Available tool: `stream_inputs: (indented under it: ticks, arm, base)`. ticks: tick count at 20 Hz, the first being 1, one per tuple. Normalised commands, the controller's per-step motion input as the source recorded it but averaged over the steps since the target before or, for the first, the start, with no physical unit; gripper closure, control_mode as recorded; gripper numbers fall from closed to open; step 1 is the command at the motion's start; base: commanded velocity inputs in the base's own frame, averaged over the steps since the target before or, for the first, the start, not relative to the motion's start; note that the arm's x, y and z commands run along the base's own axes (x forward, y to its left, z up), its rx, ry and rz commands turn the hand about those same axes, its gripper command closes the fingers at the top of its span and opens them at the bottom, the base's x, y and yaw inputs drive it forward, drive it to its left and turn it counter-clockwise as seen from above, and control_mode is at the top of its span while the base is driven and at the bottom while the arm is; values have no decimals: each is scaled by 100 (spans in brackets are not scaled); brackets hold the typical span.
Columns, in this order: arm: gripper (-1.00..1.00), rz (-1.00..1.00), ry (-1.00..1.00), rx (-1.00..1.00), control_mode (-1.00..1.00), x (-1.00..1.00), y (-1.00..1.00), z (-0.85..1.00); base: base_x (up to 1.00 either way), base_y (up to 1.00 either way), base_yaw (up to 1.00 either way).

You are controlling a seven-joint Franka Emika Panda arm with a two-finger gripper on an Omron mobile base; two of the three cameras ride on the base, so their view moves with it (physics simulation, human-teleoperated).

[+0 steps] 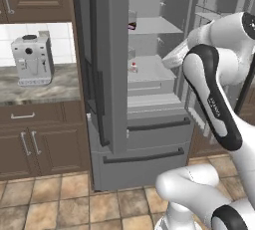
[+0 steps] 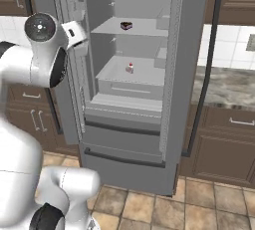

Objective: Take the cakes from the fridge and place them on the empty tray on the dining counter.

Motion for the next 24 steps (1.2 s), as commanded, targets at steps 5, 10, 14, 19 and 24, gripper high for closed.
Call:
stream_inputs:
  ticks: [5, 10, 14, 19, 24]
  arm:
    - [-100, 43, -15, -21, -100, 20, -16, -16]
    - [-100, 14, -24, -20, -100, 31, 4, -30]
    - [-100, 10, -38, -24, -100, 1, 19, -18]
    - [-100, 14, -24, -23, -100, 29, 22, -7]
    - [-100, 2, 0, -7, -100, 60, 1, -8]
  base:
    - [0, 0, 0]
    - [0, 0, 0]
    - [0, 0, 0]
    - [0, 0, 0]
    - [0, 0, 0]
